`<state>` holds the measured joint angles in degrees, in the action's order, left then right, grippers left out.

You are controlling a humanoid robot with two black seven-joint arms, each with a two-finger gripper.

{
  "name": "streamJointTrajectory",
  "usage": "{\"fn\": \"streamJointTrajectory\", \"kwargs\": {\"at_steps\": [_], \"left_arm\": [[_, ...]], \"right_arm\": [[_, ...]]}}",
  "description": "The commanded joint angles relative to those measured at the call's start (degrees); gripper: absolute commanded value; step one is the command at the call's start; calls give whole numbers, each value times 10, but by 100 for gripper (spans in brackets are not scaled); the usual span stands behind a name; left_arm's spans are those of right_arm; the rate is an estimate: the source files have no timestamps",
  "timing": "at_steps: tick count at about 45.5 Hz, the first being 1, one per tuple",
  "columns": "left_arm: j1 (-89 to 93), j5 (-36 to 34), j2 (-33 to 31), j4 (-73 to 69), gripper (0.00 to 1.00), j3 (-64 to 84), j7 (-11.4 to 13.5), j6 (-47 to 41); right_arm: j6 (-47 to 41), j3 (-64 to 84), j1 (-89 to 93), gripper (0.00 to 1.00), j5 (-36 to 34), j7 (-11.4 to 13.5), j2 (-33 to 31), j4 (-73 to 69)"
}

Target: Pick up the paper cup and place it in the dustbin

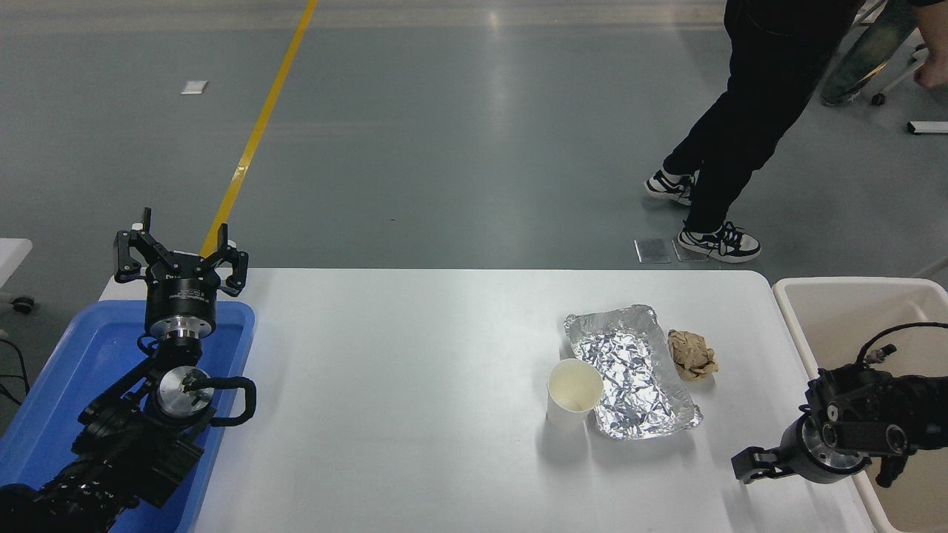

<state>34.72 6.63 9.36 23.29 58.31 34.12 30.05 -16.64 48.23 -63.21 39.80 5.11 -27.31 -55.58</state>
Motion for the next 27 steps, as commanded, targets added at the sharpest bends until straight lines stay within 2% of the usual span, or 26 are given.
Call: {"fn": "streamJointTrajectory", "kwargs": {"at_steps": [1,15,27], "left_arm": [[0,0,0,0,99,1,0,0],[0,2,2,0,99,-7,2,0],[0,1,2,0,99,-8,2,0]], "right_arm": [[1,0,2,100,0,0,1,1],[0,1,-23,100,1,0,-9,-9],[-30,41,-185,100,-6,0,-57,-102]]}}
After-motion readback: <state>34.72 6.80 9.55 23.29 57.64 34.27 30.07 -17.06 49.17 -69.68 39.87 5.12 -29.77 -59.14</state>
